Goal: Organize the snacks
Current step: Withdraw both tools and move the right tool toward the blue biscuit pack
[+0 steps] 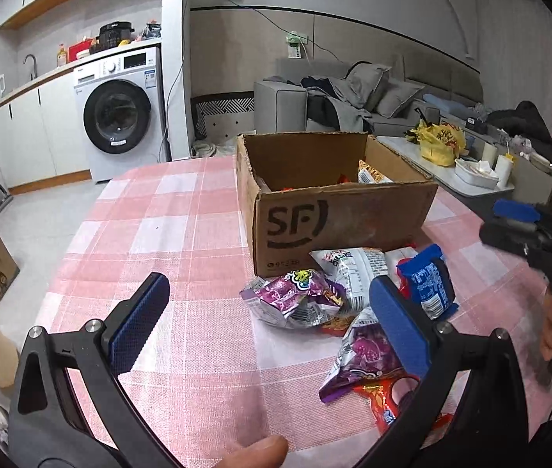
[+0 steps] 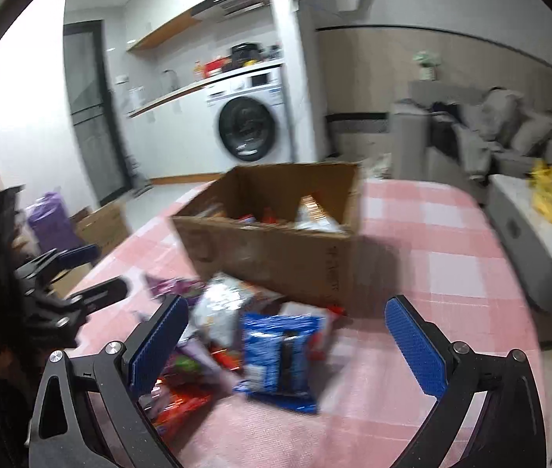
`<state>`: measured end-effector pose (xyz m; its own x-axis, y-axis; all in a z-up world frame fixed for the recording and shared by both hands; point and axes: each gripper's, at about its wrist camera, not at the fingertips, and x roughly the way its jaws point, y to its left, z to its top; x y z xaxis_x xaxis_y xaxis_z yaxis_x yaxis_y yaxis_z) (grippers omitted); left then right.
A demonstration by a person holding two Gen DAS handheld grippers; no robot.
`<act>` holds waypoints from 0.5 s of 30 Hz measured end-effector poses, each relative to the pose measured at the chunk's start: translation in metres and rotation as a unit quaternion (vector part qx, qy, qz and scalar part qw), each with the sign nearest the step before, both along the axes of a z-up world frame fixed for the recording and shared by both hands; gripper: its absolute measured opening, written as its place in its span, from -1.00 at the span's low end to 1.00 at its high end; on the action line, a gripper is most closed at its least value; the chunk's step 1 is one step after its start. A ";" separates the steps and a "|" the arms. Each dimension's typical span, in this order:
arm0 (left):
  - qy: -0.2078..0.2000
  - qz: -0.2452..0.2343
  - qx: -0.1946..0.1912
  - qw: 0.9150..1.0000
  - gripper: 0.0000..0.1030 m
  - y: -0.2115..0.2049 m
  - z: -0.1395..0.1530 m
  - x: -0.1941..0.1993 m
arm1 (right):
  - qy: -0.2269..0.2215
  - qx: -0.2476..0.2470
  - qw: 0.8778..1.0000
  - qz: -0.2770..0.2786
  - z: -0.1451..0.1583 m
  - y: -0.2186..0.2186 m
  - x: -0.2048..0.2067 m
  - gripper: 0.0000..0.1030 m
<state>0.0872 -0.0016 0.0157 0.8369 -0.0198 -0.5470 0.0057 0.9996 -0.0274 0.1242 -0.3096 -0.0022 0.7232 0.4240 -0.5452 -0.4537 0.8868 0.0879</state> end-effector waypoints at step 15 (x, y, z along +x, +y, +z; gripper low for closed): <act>-0.006 -0.032 -0.009 0.999 0.98 -0.017 -0.015 0.001 | 0.082 0.005 0.995 0.052 -0.036 0.011 0.010 0.99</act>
<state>0.0887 -0.0184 0.0007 0.8400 -0.0823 -0.5364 0.0693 0.9966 -0.0444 0.1337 -0.2987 -0.0381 0.5769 0.4983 -0.6472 -0.5218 0.8344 0.1774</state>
